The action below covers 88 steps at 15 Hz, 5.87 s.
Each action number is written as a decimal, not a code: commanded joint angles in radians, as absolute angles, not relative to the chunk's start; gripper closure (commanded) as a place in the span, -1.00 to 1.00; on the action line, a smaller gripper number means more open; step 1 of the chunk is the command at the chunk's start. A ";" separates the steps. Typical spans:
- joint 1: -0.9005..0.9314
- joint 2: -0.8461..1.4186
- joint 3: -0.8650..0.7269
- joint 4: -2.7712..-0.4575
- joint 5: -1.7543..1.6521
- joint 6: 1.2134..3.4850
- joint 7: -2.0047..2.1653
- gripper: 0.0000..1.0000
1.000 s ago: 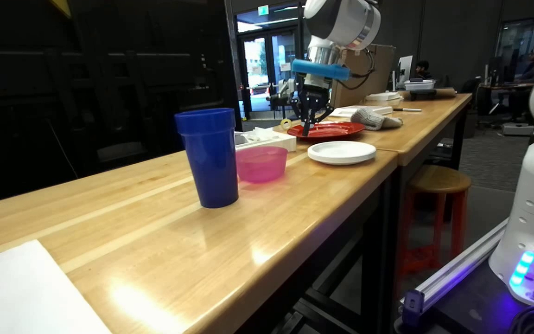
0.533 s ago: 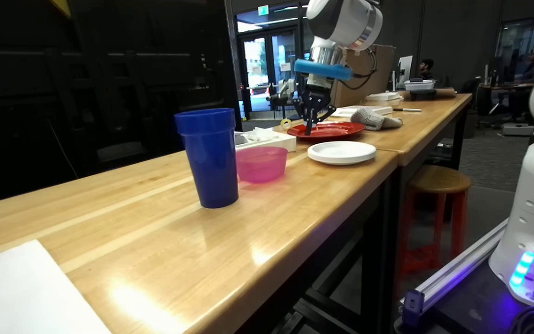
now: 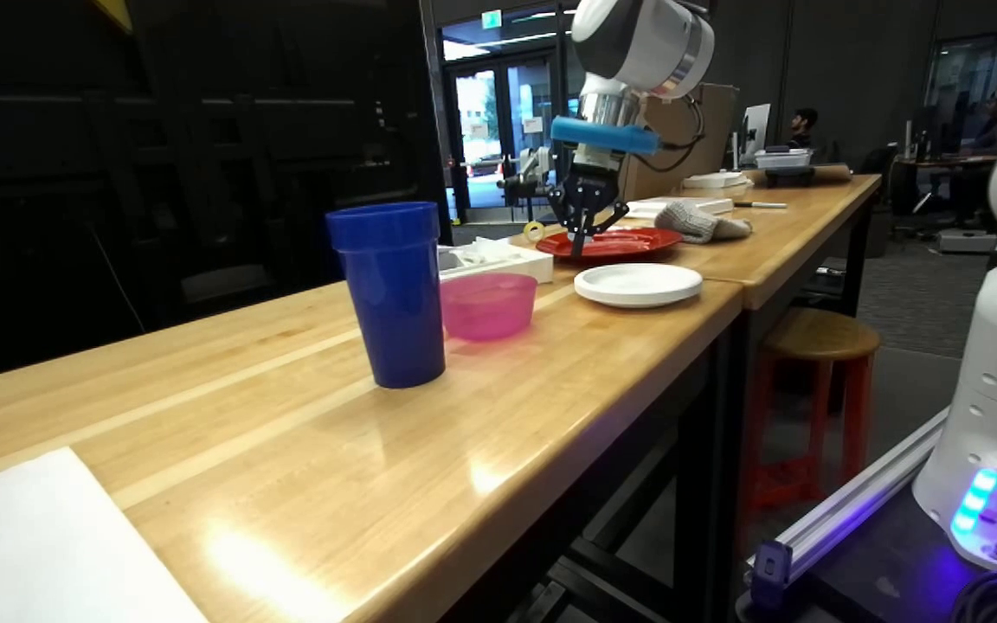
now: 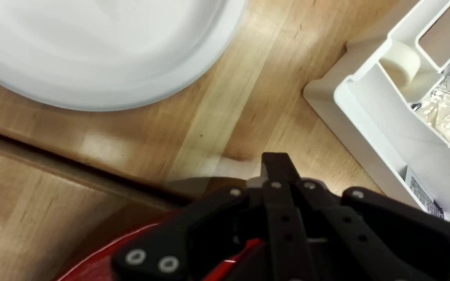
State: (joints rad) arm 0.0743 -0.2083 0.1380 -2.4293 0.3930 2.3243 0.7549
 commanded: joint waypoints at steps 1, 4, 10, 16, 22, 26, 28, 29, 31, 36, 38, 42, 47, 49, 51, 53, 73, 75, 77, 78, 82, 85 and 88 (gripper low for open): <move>0.080 -0.200 0.141 -2.441 0.385 2.335 0.759 1.00; 0.077 -0.185 0.143 -2.448 0.375 2.347 0.769 1.00; 0.079 -0.183 0.146 -2.462 0.380 2.393 0.780 1.00; 0.079 -0.183 0.164 -2.479 0.346 2.482 0.838 1.00; 0.077 -0.185 0.176 -2.488 0.294 2.505 0.894 1.00; 0.079 -0.187 0.172 -2.490 0.294 2.515 0.906 1.00; 0.076 -0.191 0.173 -2.493 0.284 2.523 0.914 1.00; 0.075 -0.192 0.174 -2.495 0.281 2.530 0.918 1.00; 0.073 -0.194 0.175 -2.499 0.275 2.544 0.931 1.00; 0.068 -0.197 0.172 -2.505 0.248 2.567 0.957 1.00; 0.064 -0.198 0.167 -2.505 0.242 2.568 0.970 1.00; 0.048 -0.207 0.150 -2.503 0.237 2.568 0.977 1.00; 0.031 -0.213 0.135 -2.490 0.223 2.562 0.974 1.00; 0.027 -0.216 0.134 -2.487 0.218 2.562 0.974 1.00; 0.028 -0.215 0.132 -2.483 0.222 2.563 0.971 1.00; 0.029 -0.213 0.132 -2.481 0.225 2.563 0.967 1.00; 0.022 -0.138 0.125 -2.415 0.157 2.536 0.971 1.00; 0.021 -0.133 0.120 -2.410 0.147 2.534 0.972 1.00; 0.015 -0.125 0.116 -2.406 0.123 2.529 0.977 1.00; 0.011 -0.124 0.114 -2.404 0.107 2.524 0.983 1.00; 0.006 -0.124 0.104 -2.401 0.102 2.521 0.978 1.00; 0.003 -0.124 0.099 -2.394 0.100 2.522 0.979 1.00; 0.001 -0.125 0.093 -2.388 0.101 2.521 0.980 1.00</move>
